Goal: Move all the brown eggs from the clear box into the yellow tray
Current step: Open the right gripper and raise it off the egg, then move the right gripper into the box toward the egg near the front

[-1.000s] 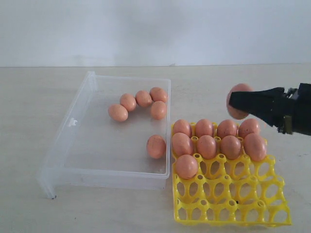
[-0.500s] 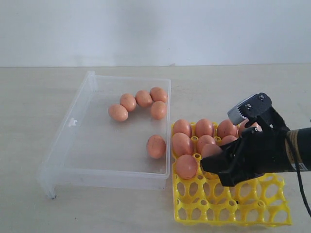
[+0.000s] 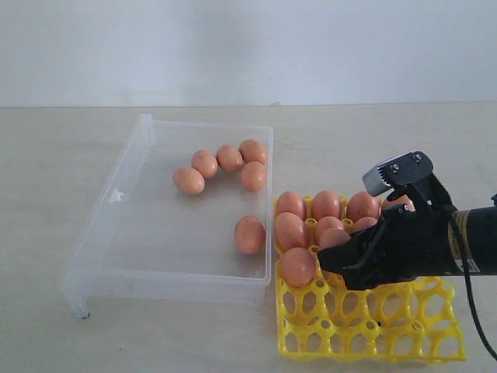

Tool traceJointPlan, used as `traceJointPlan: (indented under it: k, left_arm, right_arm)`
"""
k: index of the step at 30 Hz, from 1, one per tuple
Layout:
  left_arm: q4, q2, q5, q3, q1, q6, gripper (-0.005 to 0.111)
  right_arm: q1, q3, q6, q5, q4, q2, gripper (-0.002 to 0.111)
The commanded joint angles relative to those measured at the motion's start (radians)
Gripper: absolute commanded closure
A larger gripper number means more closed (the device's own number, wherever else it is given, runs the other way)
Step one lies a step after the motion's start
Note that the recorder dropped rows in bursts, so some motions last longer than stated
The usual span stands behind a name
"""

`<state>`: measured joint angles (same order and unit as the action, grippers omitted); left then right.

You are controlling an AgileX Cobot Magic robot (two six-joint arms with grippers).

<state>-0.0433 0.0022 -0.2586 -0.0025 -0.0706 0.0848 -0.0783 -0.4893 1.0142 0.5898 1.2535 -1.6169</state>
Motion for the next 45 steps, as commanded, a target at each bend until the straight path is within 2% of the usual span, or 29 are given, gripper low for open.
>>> traceJointPlan:
  k: [1,2,5,6,8,9,21,24,31,33,35,38,42,43,45]
  left_arm:
    - [0.003,-0.002,0.008,0.003,0.003,-0.002,0.103]
    - [0.003,-0.002,0.008,0.003,0.003,-0.002,0.103]
    - [0.003,-0.002,0.008,0.003,0.003,-0.002,0.103]
    - [0.003,-0.002,0.008,0.003,0.003,-0.002,0.103]
    - [0.003,-0.002,0.008,0.003,0.003,-0.002,0.103]
    - [0.003,-0.002,0.008,0.003,0.003,-0.002,0.103]
    - [0.003,-0.002,0.008,0.003,0.003,-0.002,0.103]
    - [0.003,-0.002,0.008,0.003,0.003,-0.002,0.103]
    - [0.003,-0.002,0.008,0.003,0.003,-0.002,0.103]
    - [0.003,-0.002,0.008,0.003,0.003,-0.002,0.103]
    - [0.003,-0.002,0.008,0.003,0.003,-0.002,0.103]
    - [0.003,-0.002,0.008,0.003,0.003,-0.002,0.103]
    - [0.003,-0.002,0.008,0.003,0.003,-0.002,0.103]
    - [0.003,-0.002,0.008,0.003,0.003,-0.002,0.103]
    - [0.003,-0.002,0.008,0.003,0.003,-0.002,0.103]
  right_arm:
    - [0.0,-0.003,-0.029,0.027,-0.004,-0.002,0.107]
    - [0.0,-0.003,-0.029,0.031,-0.004,-0.002,0.104]
    - [0.0,-0.003,-0.029,0.037,-0.004,-0.002,0.087]
    - [0.0,-0.003,-0.029,0.037,-0.01,-0.002,0.071]
    - [0.0,-0.003,-0.029,0.037,-0.019,-0.002,0.059]
    - [0.0,-0.003,-0.029,0.037,-0.026,-0.002,0.057]
    - [0.0,-0.003,-0.029,0.041,-0.049,-0.001,0.057]
    - [0.0,-0.003,-0.029,0.132,-0.073,-0.001,0.057]
    - [0.0,-0.059,-0.029,0.481,-0.143,-0.001,0.057]
    - [-0.004,-0.115,0.002,0.508,-0.162,-0.001,0.057]
    - [-0.021,-0.186,0.126,0.447,-0.163,-0.001,0.057]
    - [-0.08,-0.332,0.315,0.259,-0.027,-0.001,0.057]
    - [-0.202,-0.556,0.68,0.117,0.453,-0.001,0.057]
    - [-0.238,-0.613,0.764,0.096,0.491,-0.001,0.057]
    - [-0.283,-0.661,0.792,0.06,0.491,-0.001,0.058]
